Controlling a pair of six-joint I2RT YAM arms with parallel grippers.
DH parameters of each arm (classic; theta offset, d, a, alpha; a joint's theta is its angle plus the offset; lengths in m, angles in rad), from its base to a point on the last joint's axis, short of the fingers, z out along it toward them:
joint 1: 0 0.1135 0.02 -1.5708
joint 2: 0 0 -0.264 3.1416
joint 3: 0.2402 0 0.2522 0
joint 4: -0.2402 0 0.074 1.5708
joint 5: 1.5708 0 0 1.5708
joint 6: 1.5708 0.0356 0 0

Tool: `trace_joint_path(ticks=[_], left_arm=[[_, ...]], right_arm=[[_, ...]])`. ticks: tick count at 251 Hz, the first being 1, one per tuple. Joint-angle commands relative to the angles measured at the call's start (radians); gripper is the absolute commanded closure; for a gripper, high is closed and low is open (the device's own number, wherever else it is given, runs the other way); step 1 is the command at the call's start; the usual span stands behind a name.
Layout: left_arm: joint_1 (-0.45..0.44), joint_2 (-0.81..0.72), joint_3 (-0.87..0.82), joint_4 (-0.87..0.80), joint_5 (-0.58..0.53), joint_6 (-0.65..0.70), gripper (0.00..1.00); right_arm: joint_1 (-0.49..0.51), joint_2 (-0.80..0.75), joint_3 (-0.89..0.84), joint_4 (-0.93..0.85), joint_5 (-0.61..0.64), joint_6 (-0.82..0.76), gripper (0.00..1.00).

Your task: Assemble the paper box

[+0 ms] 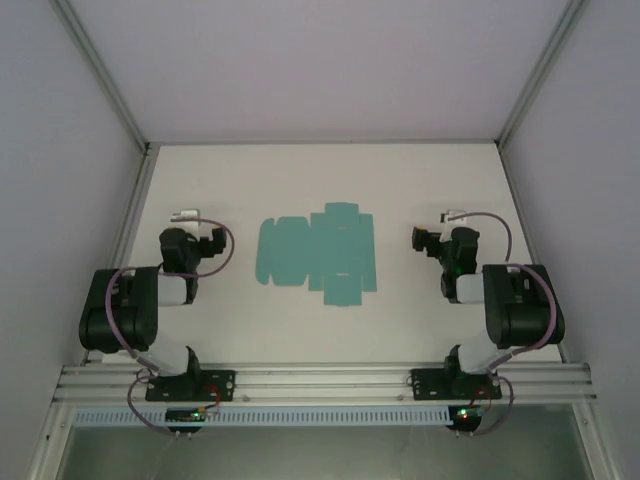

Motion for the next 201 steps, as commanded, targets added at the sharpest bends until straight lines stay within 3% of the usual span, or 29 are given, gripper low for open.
trace_joint_path(ticks=[1, 131, 151, 201], left_arm=[[0.006, 0.002, -0.003, 0.038, 0.017, 0.010, 0.00], [0.009, 0.000, 0.007, 0.033, 0.020, 0.007, 0.00], [0.010, -0.053, 0.063, -0.106, 0.010, 0.003, 0.00], [0.008, -0.212, 0.191, -0.474, 0.050, -0.112, 0.00]], right_arm=[[0.005, -0.001, 0.011, 0.009, 0.003, -0.010, 0.01], [-0.013, -0.005, 0.006, 0.014, -0.057, -0.006, 0.01], [-0.006, -0.056, 0.015, -0.021, -0.017, -0.020, 0.01], [0.042, -0.209, 0.162, -0.398, 0.071, -0.036, 0.01]])
